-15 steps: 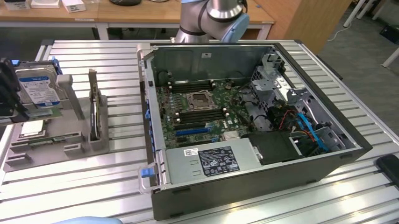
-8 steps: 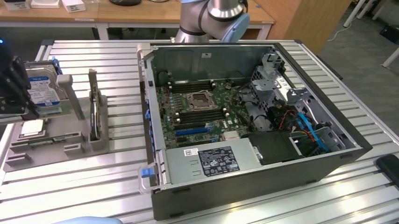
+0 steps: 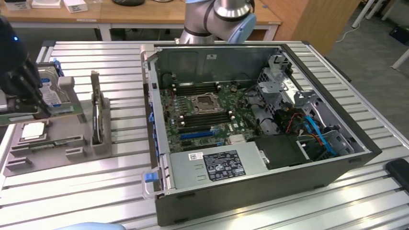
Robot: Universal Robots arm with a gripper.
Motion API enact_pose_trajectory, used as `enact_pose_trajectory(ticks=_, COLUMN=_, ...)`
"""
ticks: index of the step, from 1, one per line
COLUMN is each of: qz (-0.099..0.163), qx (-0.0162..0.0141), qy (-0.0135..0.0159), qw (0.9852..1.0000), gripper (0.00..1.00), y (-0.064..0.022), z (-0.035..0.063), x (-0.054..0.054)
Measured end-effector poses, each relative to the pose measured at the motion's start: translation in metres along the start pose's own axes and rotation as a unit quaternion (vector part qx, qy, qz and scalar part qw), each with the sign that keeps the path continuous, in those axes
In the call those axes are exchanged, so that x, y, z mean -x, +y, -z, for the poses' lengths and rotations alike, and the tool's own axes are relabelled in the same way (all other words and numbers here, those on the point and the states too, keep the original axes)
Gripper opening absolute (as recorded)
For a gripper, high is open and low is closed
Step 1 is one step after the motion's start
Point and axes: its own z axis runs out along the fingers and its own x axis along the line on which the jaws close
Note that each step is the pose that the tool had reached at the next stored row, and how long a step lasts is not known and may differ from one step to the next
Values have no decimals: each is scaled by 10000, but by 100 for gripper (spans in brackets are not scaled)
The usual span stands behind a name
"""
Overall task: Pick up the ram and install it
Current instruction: 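Pick up the ram and move it above insertion slot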
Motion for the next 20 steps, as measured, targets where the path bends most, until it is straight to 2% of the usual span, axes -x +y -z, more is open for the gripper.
enact_pose_trajectory(ticks=3, qz=0, qx=0, qy=-15, qw=10000, gripper=14, y=-61, z=11, x=-2)
enact_pose_trajectory(ticks=8, qz=0, qx=4, qy=-13, qw=10000, gripper=14, y=-76, z=10, x=-1)
enact_pose_trajectory(ticks=11, qz=-2, qx=25, qy=-5, qw=10000, gripper=14, y=-132, z=27, x=-2)
enact_pose_trajectory(ticks=13, qz=-5, qx=54, qy=10, qw=10000, gripper=14, y=-173, z=59, x=-2)
enact_pose_trajectory(ticks=16, qz=-15, qx=83, qy=38, qw=10000, gripper=14, y=-227, z=113, x=0)
enact_pose_trajectory(ticks=20, qz=-32, qx=88, qy=79, qw=9999, gripper=14, y=-301, z=173, x=1)
